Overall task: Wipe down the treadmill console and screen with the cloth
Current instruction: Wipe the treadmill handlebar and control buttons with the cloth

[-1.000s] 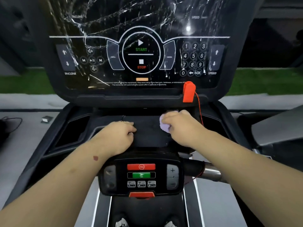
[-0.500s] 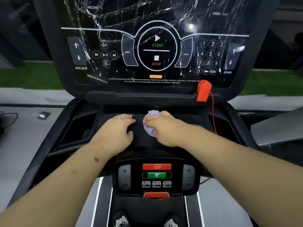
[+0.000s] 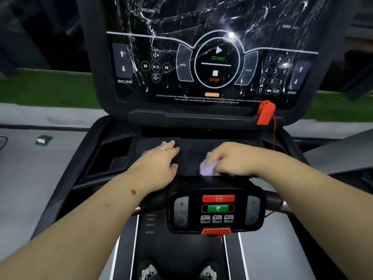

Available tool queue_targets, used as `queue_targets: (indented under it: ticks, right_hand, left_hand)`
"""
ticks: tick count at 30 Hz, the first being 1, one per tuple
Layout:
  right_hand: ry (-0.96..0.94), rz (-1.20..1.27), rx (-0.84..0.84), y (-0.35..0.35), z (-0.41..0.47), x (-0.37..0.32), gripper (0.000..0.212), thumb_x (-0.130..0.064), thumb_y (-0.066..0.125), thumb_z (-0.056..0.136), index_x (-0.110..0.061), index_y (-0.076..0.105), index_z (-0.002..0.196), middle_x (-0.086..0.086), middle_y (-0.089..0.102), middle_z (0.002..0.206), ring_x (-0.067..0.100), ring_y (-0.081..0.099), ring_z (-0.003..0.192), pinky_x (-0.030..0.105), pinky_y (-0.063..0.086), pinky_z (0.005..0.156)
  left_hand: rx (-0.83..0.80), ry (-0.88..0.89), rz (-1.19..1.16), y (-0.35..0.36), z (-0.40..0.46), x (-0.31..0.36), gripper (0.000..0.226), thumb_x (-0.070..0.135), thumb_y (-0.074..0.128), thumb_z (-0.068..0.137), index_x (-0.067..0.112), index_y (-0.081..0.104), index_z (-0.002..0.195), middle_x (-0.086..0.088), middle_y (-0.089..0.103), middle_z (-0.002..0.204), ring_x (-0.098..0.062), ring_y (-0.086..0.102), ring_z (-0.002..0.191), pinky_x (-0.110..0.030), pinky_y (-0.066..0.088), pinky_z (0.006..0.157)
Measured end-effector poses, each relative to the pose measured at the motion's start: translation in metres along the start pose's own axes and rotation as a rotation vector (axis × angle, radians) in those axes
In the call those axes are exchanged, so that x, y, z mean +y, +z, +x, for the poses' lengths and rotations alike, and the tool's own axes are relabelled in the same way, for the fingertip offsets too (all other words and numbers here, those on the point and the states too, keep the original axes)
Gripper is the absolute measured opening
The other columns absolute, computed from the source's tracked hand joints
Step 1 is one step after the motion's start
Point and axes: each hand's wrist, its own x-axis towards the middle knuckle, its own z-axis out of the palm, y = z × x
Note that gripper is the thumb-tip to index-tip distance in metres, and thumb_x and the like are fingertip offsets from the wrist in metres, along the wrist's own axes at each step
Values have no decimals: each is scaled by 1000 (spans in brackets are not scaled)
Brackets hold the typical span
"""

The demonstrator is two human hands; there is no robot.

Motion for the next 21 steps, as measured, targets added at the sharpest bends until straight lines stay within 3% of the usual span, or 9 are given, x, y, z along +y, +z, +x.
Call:
queue_targets:
  ticks: [1, 3, 7, 8, 10, 14, 17, 19, 21]
  right_hand:
    - [63, 74, -6, -5, -14, 4, 28, -37, 72, 81, -8, 71, 80, 2, 64, 73, 12, 51, 61, 19, 38, 53]
    - [113, 180, 13, -9, -31, 3, 47, -54, 70, 72, -8, 61, 73, 0, 52, 63, 14, 44, 59, 25, 35, 59]
    - [-132, 171, 61, 12, -21, -44, 15, -20, 63, 89, -15, 77, 93, -12, 70, 82, 2, 62, 74, 18, 47, 72]
    - [-149, 136, 70, 17, -19, -56, 21, -22, 60, 88, -22, 78, 98, -13, 74, 93, 1, 67, 88, 22, 52, 82]
    - [-114, 95, 94, 17, -29, -61, 37, -48, 56, 76, -32, 78, 101, -16, 75, 105, 2, 66, 106, 29, 51, 99]
    - [64, 134, 141, 2, -63, -28, 44, -67, 59, 63, -24, 67, 70, -14, 64, 75, 8, 59, 73, 35, 47, 81]
    - [25, 92, 172, 16, -44, -53, 41, -62, 58, 58, -32, 77, 79, -16, 75, 91, 6, 69, 95, 37, 52, 99]
    - [-90, 68, 149, 37, -21, -77, 41, -58, 54, 58, -34, 78, 81, -14, 76, 99, 9, 68, 103, 38, 51, 101]
    - [-71, 68, 143, 37, -21, -86, 58, -65, 46, 53, -33, 79, 89, -14, 74, 104, 9, 66, 106, 36, 51, 101]
  left_hand:
    - [1, 4, 4, 2, -1, 0, 59, 25, 46, 105, 21, 26, 160, 5, 9, 170, -10, 6, 156, -29, 11, 126]
    - [7, 14, 34, 5, -1, 1, 56, 24, 41, 107, 19, 24, 161, 3, 8, 170, -13, 5, 156, -26, 9, 122]
    - [-39, 35, 77, 4, -1, 0, 61, 21, 44, 105, 16, 22, 161, -3, 7, 170, -19, 6, 157, -27, 9, 122]
    - [-58, 53, 97, 3, -2, 0, 63, 20, 46, 104, 15, 21, 161, -4, 6, 170, -20, 6, 157, -27, 8, 122]
    - [-62, 75, 99, 1, -5, -3, 60, 19, 43, 105, 13, 22, 161, -5, 6, 170, -22, 5, 157, -26, 6, 123]
    - [-24, 51, -21, 7, -12, -7, 55, 21, 37, 108, 17, 22, 161, 1, 7, 170, -16, 4, 157, -29, 8, 126]
    - [-32, 57, -48, 9, -14, -9, 57, 17, 38, 107, 17, 21, 161, 1, 6, 170, -16, 2, 157, -29, 6, 126]
    - [-67, 72, -47, 7, -14, -9, 61, 17, 41, 106, 16, 18, 162, 0, 3, 170, -18, 0, 157, -31, 7, 126]
    - [-78, 71, -41, 6, -15, -10, 62, 17, 42, 105, 16, 19, 162, 0, 4, 170, -19, 0, 157, -34, 11, 127]
